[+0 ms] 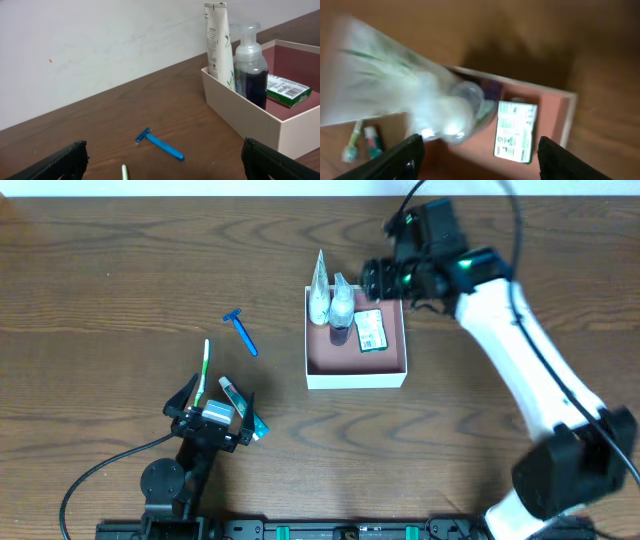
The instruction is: Pack container
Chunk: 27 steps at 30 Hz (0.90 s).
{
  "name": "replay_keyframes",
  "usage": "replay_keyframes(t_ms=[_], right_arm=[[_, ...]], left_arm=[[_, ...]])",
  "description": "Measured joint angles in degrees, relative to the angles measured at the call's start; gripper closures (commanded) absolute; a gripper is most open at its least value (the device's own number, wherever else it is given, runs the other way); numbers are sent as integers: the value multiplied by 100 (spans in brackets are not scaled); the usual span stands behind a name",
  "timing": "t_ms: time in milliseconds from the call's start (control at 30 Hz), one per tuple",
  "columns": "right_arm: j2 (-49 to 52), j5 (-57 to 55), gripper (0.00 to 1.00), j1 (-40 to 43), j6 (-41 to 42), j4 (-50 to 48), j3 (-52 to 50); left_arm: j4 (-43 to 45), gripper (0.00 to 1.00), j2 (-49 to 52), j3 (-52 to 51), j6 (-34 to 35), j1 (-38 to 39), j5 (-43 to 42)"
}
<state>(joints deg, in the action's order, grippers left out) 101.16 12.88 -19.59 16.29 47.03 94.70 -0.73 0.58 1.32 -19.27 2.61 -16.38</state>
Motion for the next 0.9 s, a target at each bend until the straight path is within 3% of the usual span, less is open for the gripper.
replay_keyframes(t_ms=[133,667,900], right_arm=[[-494,-369,1,201,22,365,426],[-852,-1596,1,2282,179,1340,505],[-852,-1637,1,2664,256,1698,505]], left_arm=[[-2,2,0,0,0,0,2],[2,2,0,0,0,0,0],[22,2,0,0,197,0,-24]])
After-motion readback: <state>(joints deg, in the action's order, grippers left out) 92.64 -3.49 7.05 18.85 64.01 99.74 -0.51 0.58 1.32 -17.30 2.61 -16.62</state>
